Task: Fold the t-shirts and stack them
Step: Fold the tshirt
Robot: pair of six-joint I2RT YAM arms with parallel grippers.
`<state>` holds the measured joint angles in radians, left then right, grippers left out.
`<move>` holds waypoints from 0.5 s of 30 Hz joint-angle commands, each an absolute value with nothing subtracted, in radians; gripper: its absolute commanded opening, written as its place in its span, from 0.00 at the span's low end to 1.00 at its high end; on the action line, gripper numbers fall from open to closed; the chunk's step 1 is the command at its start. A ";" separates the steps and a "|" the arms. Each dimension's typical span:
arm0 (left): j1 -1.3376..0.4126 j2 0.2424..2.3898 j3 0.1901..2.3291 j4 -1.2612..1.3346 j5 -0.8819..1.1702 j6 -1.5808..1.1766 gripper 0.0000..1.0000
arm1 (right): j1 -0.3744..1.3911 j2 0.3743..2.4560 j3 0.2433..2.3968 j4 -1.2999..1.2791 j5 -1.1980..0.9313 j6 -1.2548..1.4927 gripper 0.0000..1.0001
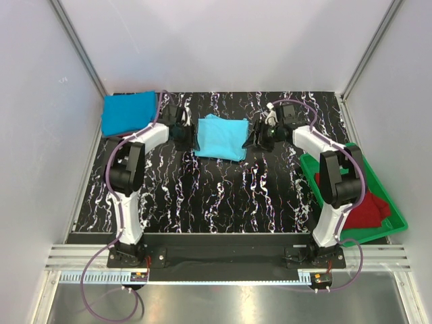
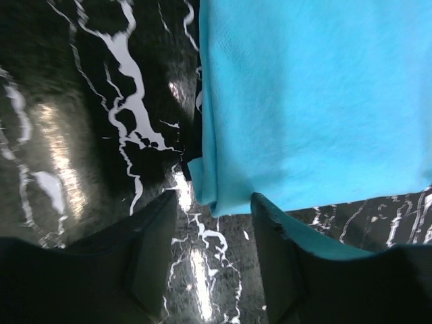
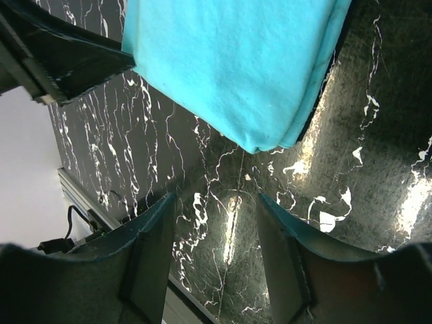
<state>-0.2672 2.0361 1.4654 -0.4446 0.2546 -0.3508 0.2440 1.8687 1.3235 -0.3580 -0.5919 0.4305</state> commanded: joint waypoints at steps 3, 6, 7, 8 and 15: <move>-0.267 2.051 1.421 -0.322 0.363 -0.365 0.41 | 0.250 1.807 1.305 -0.351 -0.580 0.426 0.57; -0.276 2.005 1.375 -0.316 0.384 -0.414 0.16 | 0.250 1.798 1.292 -0.350 -0.577 0.426 0.57; -0.282 1.985 1.335 -0.314 0.373 -0.428 0.09 | 0.250 1.793 1.289 -0.351 -0.577 0.425 0.57; -0.291 1.962 1.313 -0.310 0.336 -0.455 0.07 | 0.250 1.792 1.284 -0.351 -0.577 0.426 0.57; -0.351 1.760 1.160 -0.279 0.190 -0.554 0.30 | 0.250 1.784 1.269 -0.351 -0.554 0.431 0.57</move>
